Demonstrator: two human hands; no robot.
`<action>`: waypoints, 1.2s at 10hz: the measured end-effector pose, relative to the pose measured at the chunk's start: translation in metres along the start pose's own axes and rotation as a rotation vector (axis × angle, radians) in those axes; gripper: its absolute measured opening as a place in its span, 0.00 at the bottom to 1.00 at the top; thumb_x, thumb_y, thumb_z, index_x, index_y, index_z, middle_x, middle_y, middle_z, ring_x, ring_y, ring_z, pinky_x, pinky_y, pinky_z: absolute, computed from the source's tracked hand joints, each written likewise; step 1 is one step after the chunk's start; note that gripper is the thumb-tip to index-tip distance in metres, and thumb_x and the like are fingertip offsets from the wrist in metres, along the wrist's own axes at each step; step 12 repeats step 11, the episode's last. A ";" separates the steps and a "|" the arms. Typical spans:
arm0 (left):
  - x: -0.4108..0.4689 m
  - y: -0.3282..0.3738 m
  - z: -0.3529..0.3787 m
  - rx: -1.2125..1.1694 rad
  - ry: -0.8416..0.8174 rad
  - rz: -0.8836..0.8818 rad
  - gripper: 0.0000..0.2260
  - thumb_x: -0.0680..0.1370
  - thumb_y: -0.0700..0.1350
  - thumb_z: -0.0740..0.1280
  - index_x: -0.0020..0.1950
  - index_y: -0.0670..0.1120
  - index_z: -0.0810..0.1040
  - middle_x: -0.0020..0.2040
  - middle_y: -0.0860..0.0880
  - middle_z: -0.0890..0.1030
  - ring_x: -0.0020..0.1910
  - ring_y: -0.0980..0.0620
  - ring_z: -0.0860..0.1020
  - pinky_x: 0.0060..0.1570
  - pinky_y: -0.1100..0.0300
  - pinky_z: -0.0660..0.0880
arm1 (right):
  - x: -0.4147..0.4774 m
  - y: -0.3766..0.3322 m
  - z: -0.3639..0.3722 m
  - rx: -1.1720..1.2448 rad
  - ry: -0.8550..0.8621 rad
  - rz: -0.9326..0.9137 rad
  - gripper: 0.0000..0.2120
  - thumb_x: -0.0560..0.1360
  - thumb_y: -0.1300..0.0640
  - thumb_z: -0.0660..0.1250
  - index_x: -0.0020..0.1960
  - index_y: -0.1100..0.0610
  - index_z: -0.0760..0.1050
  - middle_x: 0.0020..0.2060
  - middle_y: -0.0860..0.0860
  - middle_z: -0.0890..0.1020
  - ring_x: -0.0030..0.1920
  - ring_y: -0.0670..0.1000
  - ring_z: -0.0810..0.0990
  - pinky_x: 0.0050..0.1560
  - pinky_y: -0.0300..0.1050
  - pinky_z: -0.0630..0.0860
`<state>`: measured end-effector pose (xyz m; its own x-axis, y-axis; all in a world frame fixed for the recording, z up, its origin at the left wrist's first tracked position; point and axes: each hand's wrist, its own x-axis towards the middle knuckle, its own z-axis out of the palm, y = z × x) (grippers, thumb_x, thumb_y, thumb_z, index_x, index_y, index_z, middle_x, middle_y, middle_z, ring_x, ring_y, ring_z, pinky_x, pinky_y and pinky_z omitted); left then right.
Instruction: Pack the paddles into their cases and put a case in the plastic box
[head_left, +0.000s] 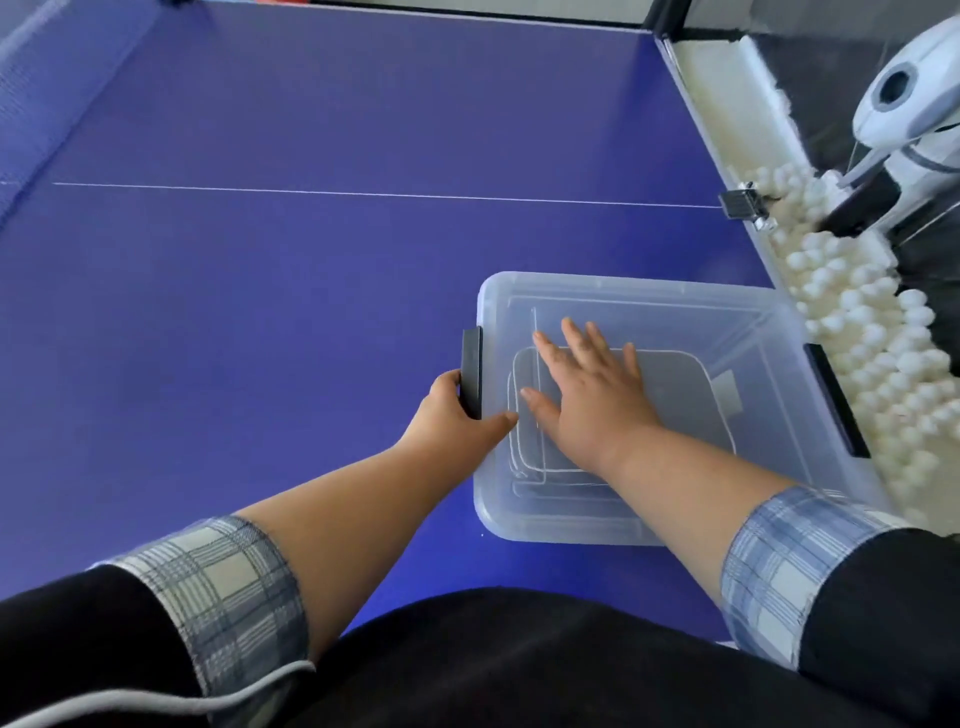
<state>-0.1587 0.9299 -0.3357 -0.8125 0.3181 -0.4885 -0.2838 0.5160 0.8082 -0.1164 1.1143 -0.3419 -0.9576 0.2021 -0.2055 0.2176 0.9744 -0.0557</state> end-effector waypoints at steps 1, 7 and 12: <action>0.005 0.010 0.007 -0.047 -0.031 0.021 0.22 0.71 0.53 0.75 0.58 0.59 0.66 0.49 0.62 0.78 0.42 0.64 0.79 0.34 0.67 0.73 | 0.000 -0.001 0.000 -0.002 -0.007 0.001 0.36 0.75 0.32 0.33 0.81 0.42 0.41 0.82 0.49 0.42 0.81 0.53 0.39 0.77 0.64 0.39; -0.002 0.029 0.025 0.164 0.059 -0.009 0.30 0.79 0.43 0.66 0.77 0.48 0.56 0.70 0.46 0.70 0.63 0.42 0.75 0.62 0.42 0.74 | -0.003 0.006 -0.012 0.308 0.059 -0.011 0.29 0.83 0.43 0.52 0.82 0.49 0.51 0.82 0.49 0.52 0.81 0.50 0.46 0.79 0.57 0.41; -0.068 0.048 0.064 0.468 0.389 -0.091 0.35 0.78 0.46 0.66 0.80 0.44 0.52 0.77 0.42 0.61 0.71 0.38 0.67 0.68 0.42 0.67 | -0.100 0.149 -0.054 0.507 0.234 0.134 0.27 0.82 0.47 0.61 0.78 0.52 0.63 0.80 0.50 0.60 0.80 0.49 0.53 0.77 0.49 0.56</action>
